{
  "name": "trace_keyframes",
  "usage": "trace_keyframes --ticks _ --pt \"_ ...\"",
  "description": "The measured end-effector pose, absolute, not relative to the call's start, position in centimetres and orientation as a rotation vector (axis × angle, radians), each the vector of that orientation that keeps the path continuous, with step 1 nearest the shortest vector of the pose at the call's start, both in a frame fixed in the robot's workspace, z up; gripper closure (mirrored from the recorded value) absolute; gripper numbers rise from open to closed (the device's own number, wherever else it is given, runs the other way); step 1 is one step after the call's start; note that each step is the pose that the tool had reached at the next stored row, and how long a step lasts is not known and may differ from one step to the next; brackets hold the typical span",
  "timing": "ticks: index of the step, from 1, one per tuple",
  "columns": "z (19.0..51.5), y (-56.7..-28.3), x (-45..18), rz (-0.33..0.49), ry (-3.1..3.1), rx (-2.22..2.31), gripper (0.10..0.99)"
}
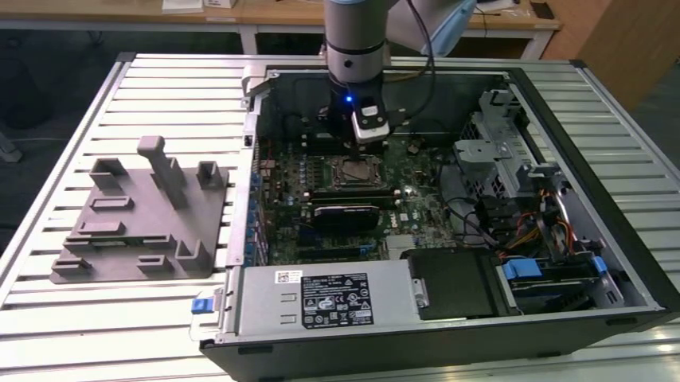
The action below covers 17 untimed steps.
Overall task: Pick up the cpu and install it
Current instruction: 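Install the first cpu locking lever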
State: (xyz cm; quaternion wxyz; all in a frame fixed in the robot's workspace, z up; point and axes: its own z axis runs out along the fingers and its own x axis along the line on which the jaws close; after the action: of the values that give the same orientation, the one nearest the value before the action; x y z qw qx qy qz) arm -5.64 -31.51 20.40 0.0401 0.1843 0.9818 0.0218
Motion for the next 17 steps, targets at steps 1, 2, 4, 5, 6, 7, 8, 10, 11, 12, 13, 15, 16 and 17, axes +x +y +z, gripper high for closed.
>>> trace_keyframes --ticks 1,2,4,5,6,7,8,10,11,12,13,15,16,17 --pt "20.4 -31.7 -5.6 0.057 3.012 0.565 0.980" --pt "20.4 -31.8 -5.6 0.049 3.015 0.565 0.980" --pt "20.4 -32.2 -5.6 0.033 3.021 0.566 0.980" --pt "20.4 -32.4 -5.6 0.025 3.023 0.566 0.980" --pt "20.4 -32.8 -5.6 0.008 3.028 0.567 0.980" --pt "20.4 -33.0 -5.6 0.001 3.029 0.567 0.980" --pt "20.4 -33.2 -5.6 -0.006 3.030 0.567 0.980" --pt "20.4 -33.4 -5.6 -0.015 3.031 0.566 0.980" --pt "20.4 -33.4 -5.6 -0.016 3.031 0.566 0.980" --pt "20.4 -33.4 -5.6 -0.016 3.031 0.567 0.980" --pt "20.4 -33.4 -5.6 -0.016 3.031 0.567 0.980" --pt "20.4 -33.4 -5.6 -0.016 3.031 0.566 0.980" --pt "20.4 -33.4 -5.6 -0.017 3.031 0.566 0.980" --pt "20.4 -33.4 -5.6 -0.017 3.031 0.566 0.980"
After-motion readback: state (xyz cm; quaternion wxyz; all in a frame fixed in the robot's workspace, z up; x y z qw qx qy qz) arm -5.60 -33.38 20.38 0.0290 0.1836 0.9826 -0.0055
